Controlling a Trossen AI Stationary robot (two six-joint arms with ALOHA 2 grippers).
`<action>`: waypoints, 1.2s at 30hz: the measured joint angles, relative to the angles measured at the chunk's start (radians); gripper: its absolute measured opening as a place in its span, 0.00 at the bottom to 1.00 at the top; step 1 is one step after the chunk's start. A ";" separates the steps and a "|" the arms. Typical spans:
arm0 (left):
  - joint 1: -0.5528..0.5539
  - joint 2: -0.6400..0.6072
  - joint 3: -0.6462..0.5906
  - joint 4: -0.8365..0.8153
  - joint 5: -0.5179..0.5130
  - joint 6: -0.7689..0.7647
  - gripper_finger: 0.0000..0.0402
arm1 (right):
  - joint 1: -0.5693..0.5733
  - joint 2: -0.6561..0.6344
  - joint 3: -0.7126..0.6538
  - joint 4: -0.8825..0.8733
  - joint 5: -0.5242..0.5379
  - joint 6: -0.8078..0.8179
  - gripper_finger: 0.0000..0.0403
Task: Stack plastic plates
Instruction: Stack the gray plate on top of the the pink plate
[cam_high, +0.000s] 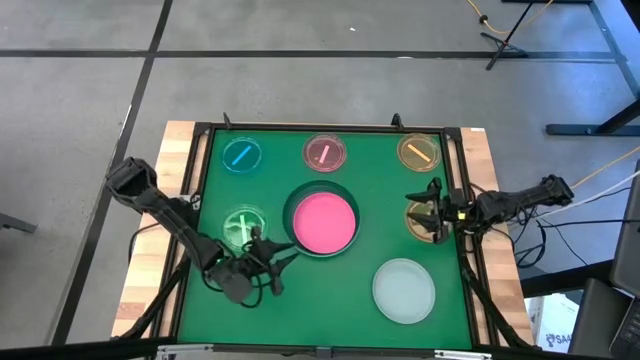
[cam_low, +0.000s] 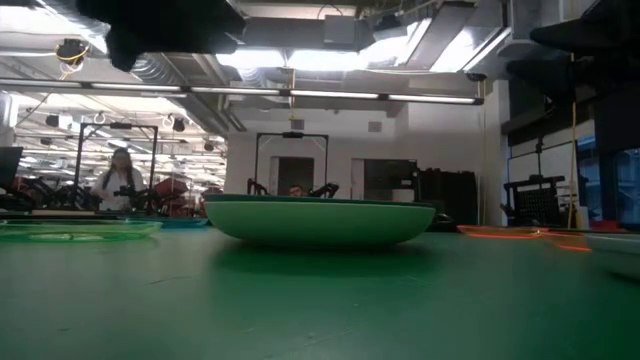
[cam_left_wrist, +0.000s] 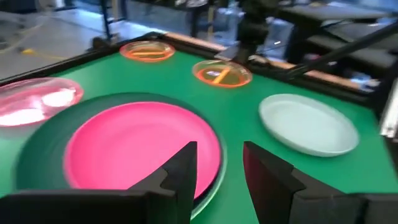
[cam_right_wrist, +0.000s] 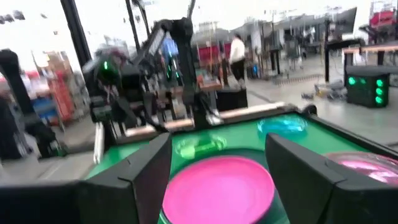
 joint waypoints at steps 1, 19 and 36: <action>0.009 0.000 -0.021 0.077 0.023 0.056 0.31 | 0.000 0.027 0.020 -0.023 0.000 0.000 0.63; 0.082 -0.003 -0.066 0.617 0.354 0.613 0.31 | 0.000 0.559 0.497 -0.944 -0.198 0.353 0.63; 0.095 -0.003 -0.066 0.602 0.348 0.549 0.31 | 0.002 1.017 0.415 -0.636 -0.407 0.324 0.63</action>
